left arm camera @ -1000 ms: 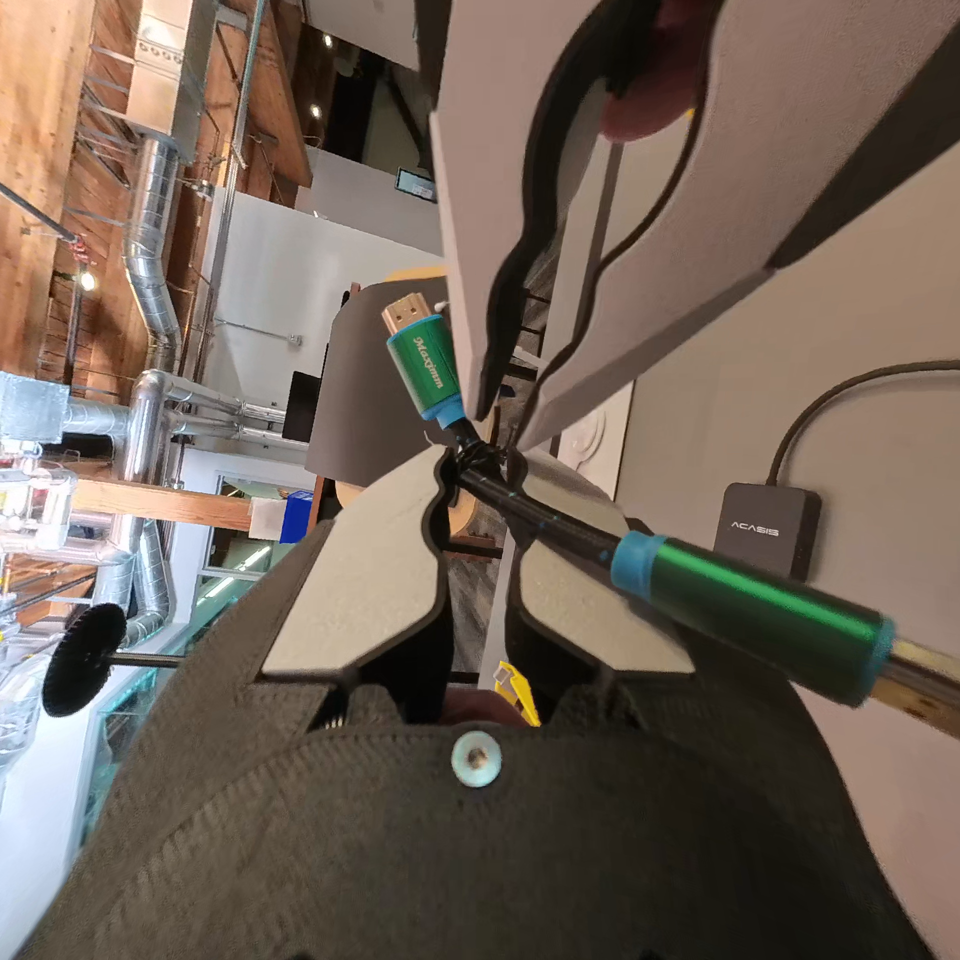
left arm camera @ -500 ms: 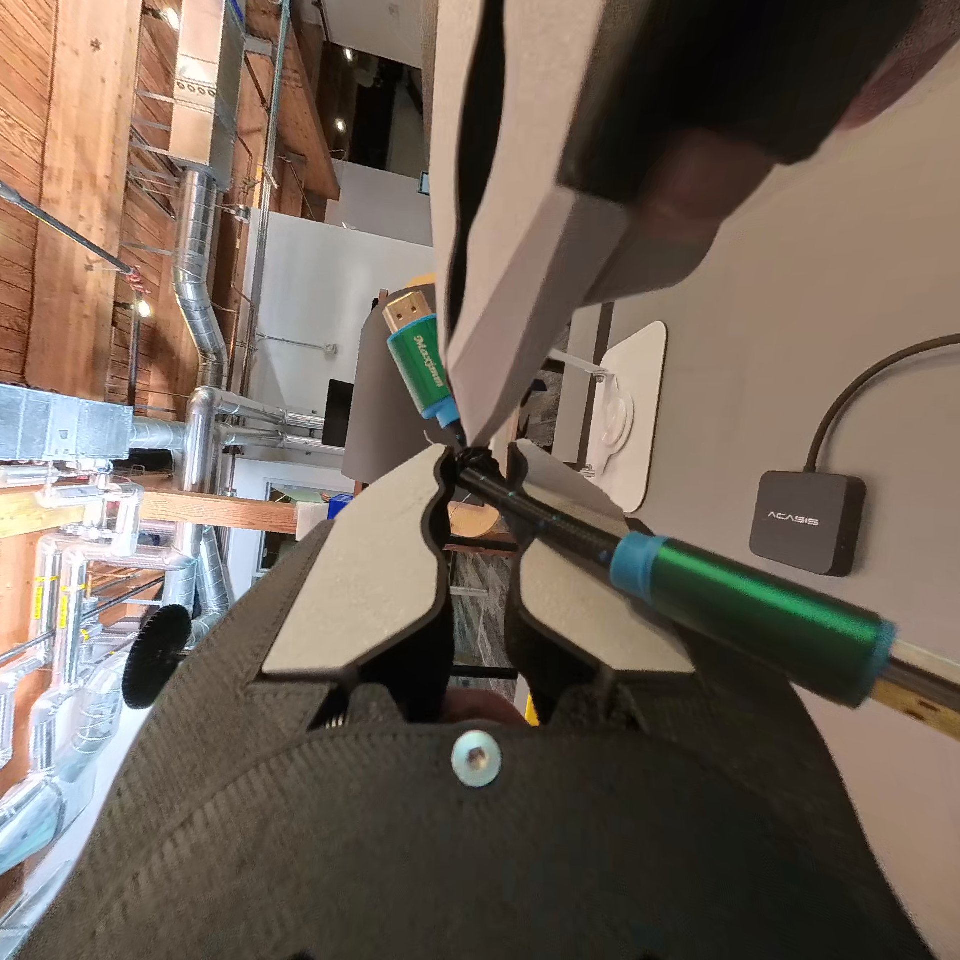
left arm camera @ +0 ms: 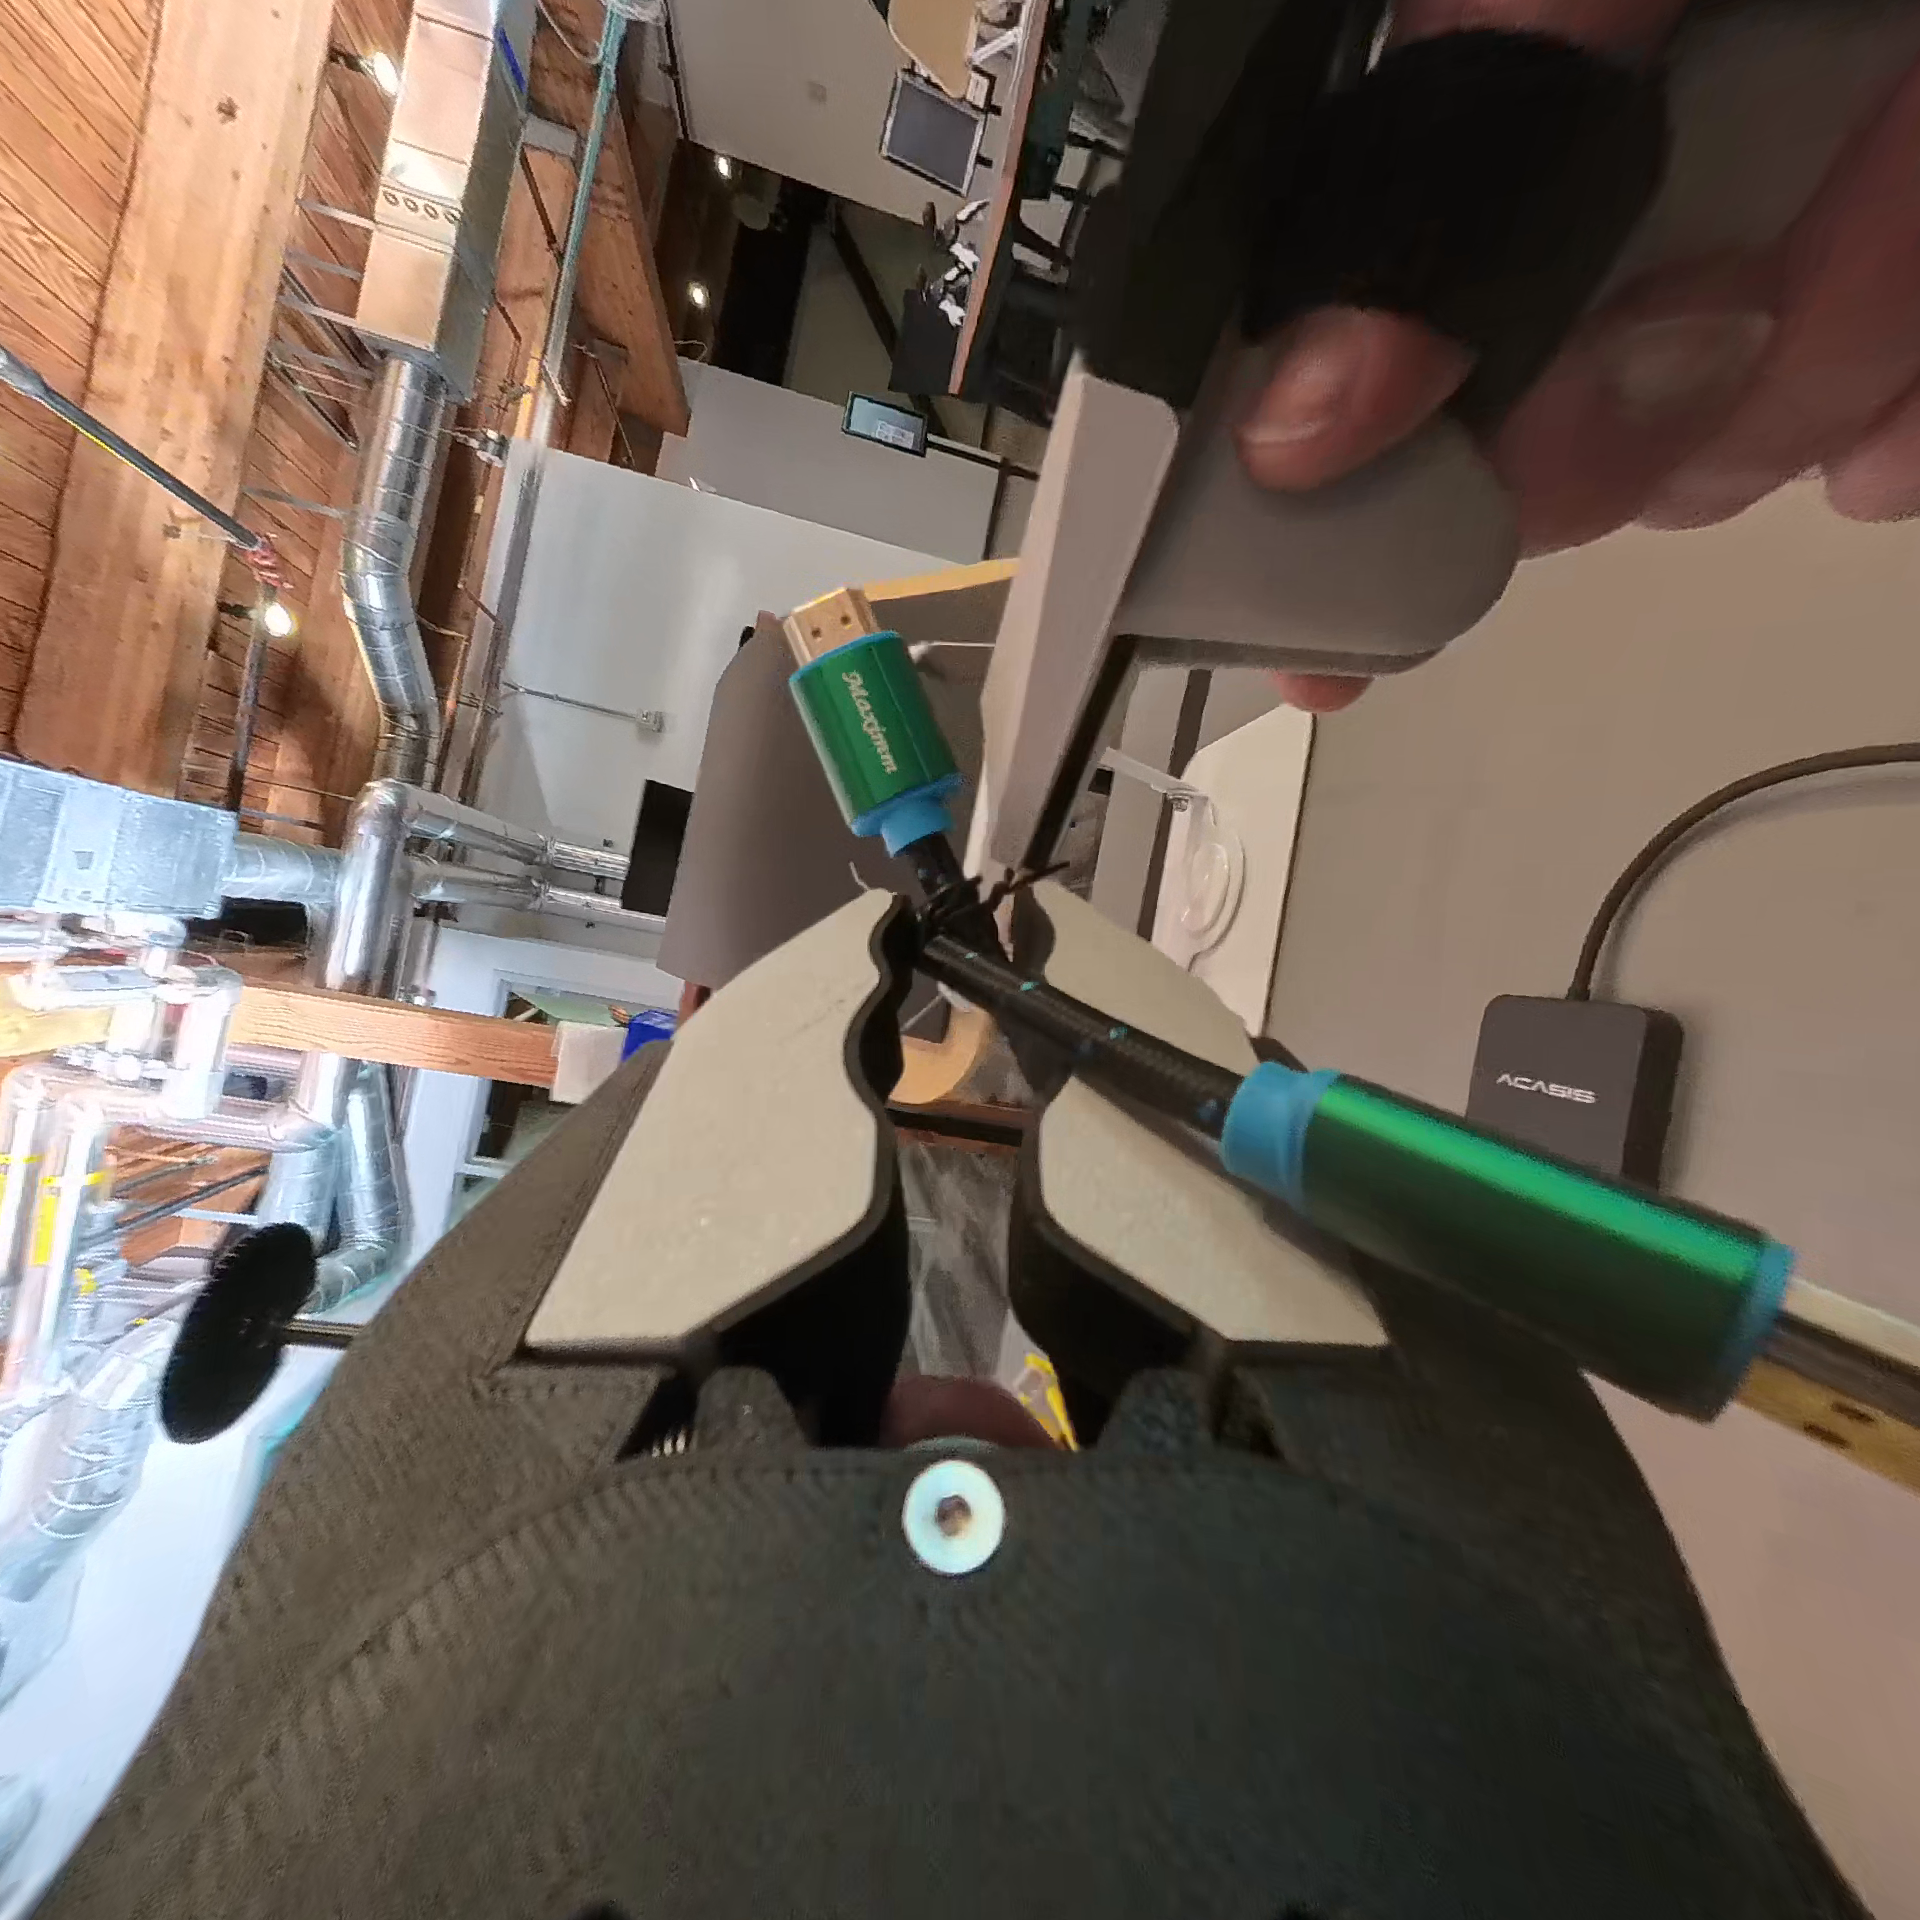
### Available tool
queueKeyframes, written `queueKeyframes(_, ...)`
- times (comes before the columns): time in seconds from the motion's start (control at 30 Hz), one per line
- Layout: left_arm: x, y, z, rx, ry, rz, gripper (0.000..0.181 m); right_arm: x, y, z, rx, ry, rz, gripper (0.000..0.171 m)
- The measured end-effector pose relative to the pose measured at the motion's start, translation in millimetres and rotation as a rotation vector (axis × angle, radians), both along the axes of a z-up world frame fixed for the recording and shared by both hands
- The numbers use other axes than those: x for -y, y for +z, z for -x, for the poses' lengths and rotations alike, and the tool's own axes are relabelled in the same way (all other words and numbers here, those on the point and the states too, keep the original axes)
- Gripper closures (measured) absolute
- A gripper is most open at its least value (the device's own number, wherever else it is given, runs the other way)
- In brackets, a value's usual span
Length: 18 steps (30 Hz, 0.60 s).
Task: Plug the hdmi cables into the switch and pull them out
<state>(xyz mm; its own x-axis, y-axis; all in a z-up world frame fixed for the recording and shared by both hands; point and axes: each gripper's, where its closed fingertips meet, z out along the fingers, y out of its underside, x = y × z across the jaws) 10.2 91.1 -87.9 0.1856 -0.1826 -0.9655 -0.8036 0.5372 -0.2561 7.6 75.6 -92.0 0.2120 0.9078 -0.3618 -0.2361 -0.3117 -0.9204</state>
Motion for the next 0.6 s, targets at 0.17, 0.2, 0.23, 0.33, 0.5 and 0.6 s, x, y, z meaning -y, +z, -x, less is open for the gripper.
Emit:
queueKeyframes(0.17,-1.4,-4.5,-1.3,0.094,-0.046,0.126,0.163,1.8,0.2,-1.5,-0.015,0.029,-0.029,0.171)
queueKeyframes(0.2,-0.2,-2.8,-2.2,0.122,-0.064,0.147,0.164,2.4,1.8,-2.1,-0.01,0.01,-0.072,0.171)
queueKeyframes(0.23,-0.3,-3.4,-2.5,0.122,-0.068,0.167,0.164,2.6,2.9,-2.8,0.015,-0.033,-0.143,0.171)
queueKeyframes(0.33,1.4,-3.3,-3.0,0.153,-0.098,0.245,0.164,4.2,0.2,-4.4,0.18,-0.16,-0.4,0.166)
queueKeyframes(0.5,0.7,-2.2,-1.4,0.2,-0.118,0.322,0.164,9.0,2.5,-7.0,0.321,-0.227,-0.609,0.163)
queueKeyframes(0.6,4.7,-4.2,-5.1,0.19,-0.133,0.332,0.164,8.6,3.4,-6.1,0.324,-0.22,-0.597,0.171)
